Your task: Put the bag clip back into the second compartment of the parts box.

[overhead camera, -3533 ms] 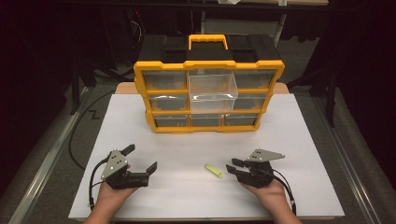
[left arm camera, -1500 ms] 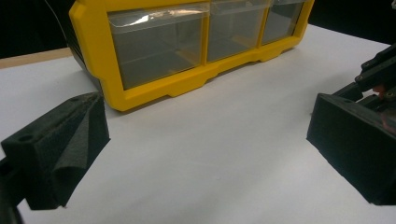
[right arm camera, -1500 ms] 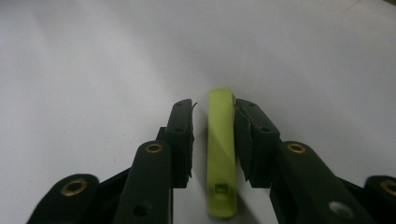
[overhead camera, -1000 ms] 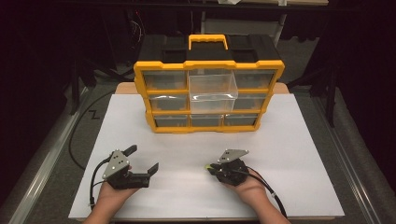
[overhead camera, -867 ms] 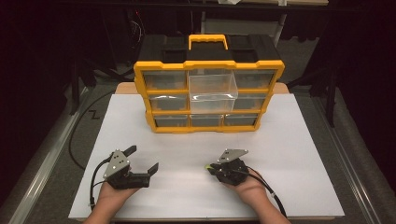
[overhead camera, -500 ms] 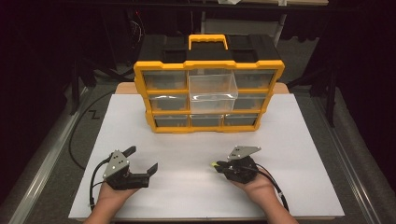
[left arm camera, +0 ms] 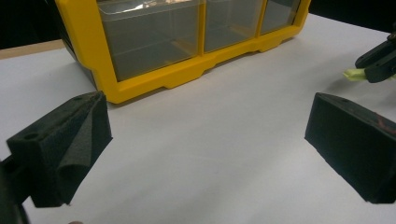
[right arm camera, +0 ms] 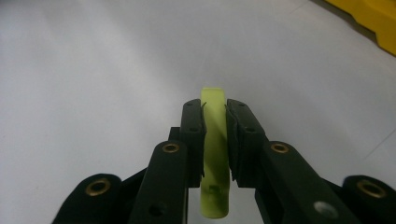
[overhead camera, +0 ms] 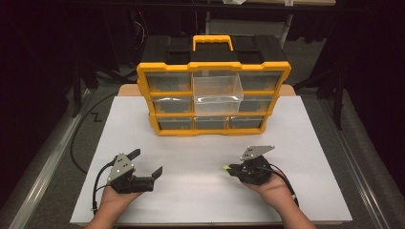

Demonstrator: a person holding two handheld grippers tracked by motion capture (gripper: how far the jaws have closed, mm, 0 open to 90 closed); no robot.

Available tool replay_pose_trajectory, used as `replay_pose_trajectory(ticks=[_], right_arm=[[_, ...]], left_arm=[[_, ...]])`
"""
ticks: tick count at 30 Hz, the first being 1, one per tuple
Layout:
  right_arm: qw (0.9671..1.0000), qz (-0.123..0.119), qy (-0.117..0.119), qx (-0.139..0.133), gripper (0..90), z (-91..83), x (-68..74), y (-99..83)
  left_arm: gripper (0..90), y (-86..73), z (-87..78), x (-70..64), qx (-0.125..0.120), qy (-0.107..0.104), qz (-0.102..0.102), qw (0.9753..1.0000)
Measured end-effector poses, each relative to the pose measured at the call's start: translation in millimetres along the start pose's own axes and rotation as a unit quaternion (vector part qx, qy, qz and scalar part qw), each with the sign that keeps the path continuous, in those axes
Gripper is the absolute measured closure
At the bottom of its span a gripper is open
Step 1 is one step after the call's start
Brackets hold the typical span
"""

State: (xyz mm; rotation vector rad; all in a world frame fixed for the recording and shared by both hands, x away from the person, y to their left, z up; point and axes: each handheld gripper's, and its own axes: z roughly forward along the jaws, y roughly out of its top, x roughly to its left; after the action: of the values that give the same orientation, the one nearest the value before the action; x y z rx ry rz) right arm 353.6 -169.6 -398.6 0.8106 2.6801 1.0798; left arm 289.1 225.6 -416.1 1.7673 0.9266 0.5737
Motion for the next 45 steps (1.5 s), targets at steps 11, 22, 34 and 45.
replay_pose_trajectory(ticks=[11, 22, 34, 45], right_arm=[[0.996, 0.012, 0.028, 0.084, 78.9, -15.6, -14.6, 7.7], [0.9891, 0.003, 0.042, 0.141, 78.9, -25.8, -21.2, 7.9], [0.981, -0.035, 0.054, 0.183, 78.9, -45.4, -24.3, 25.4], [0.9756, -0.051, 0.068, 0.202, 78.9, -60.9, -22.5, 46.9]], left_arm=[[0.6, 0.7, -1.8, -1.9, -0.008, -0.012, 0.007, 0.9999], [0.5, 1.3, -4.6, -2.9, -0.022, -0.026, 0.003, 0.9994], [0.5, 1.0, -4.6, -3.6, -0.023, -0.028, 0.007, 0.9993], [1.0, 0.8, -4.6, -5.0, -0.023, -0.037, 0.012, 0.999]])
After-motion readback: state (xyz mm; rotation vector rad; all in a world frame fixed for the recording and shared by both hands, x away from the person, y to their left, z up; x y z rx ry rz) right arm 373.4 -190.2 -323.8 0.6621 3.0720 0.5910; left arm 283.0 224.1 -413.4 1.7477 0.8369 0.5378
